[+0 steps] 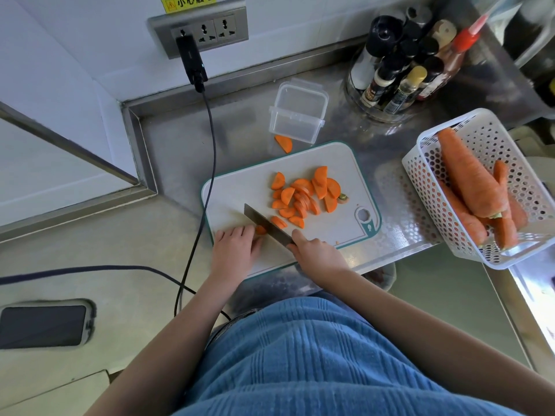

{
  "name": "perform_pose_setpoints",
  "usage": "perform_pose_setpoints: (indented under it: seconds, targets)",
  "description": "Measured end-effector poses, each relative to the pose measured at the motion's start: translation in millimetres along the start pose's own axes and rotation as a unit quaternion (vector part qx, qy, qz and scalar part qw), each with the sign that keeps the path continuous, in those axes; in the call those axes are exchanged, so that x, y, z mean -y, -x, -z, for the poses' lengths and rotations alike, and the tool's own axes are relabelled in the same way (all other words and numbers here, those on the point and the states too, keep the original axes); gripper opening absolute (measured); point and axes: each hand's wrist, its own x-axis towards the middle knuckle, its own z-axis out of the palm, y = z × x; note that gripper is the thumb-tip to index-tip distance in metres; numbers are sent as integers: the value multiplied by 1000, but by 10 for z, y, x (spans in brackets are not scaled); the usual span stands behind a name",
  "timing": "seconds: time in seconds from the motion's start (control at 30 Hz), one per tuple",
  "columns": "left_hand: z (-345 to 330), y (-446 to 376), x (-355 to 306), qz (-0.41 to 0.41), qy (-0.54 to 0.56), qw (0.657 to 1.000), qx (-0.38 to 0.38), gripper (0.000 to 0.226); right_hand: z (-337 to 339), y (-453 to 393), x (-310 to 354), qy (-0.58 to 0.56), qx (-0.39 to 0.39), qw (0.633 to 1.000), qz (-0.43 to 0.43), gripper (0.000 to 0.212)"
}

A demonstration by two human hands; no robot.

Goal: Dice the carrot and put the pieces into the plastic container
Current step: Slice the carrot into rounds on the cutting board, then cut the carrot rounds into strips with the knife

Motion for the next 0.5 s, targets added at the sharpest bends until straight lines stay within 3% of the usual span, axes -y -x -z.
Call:
perform_pose_setpoints:
  seconds: [0.17,0.3,0.4,0.5]
  targets:
    - [14,-74,-70,73,32,997,-14,21,36,109,-142,-42,-29,998,-30,28]
    - [-11,-105,-115,17,48,997,-50,20,59,144,-215,-92,-41,994,-40,24]
    - [-12,-160,-203,0,158,986,-53,23,67,132,-238,-173,-42,984,-34,21]
    - [53,-219,-342,95,309,945,-53,26,89,112,-267,-234,-53,970,-40,20]
